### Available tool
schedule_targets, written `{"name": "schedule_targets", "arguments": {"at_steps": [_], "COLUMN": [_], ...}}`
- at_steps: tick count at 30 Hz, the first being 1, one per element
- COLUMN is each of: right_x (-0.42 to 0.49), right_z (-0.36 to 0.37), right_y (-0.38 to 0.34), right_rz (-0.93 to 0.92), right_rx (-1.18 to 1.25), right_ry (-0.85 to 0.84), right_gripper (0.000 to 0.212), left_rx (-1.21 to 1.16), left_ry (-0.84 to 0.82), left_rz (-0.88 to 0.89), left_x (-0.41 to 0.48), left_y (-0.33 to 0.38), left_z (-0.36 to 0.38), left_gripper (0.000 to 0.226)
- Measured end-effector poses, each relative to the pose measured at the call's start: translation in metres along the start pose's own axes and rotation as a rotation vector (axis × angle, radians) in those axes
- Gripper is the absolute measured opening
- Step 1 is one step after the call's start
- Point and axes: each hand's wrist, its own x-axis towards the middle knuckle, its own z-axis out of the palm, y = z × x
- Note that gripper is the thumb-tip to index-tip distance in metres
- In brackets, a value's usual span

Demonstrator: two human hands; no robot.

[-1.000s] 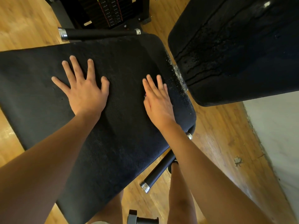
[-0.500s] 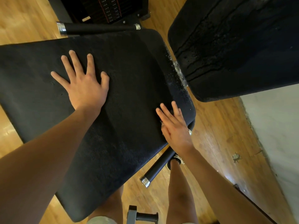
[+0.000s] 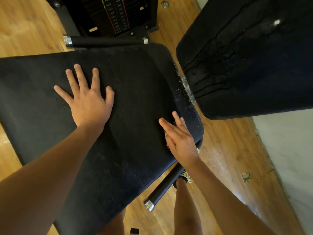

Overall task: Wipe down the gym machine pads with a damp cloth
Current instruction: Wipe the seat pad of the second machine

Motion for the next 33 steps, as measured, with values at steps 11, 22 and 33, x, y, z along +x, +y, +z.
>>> {"name": "schedule_targets", "arguments": {"at_steps": [11, 22, 33], "right_x": [0.141, 0.287, 0.282], "right_z": [-0.001, 0.015, 0.027], "right_y": [0.001, -0.002, 0.011], "right_rz": [-0.127, -0.079, 0.020], "right_rx": [-0.024, -0.124, -0.177], "right_ry": [-0.059, -0.124, -0.171], "right_gripper": [0.055, 0.051, 0.050], "left_rx": [0.007, 0.036, 0.025], "left_ry": [-0.009, 0.001, -0.001], "left_rz": [-0.018, -0.023, -0.020], "left_x": [-0.001, 0.003, 0.006], "left_y": [0.002, 0.002, 0.002], "left_z": [-0.001, 0.004, 0.005], "left_gripper": [0.067, 0.066, 0.066]}}
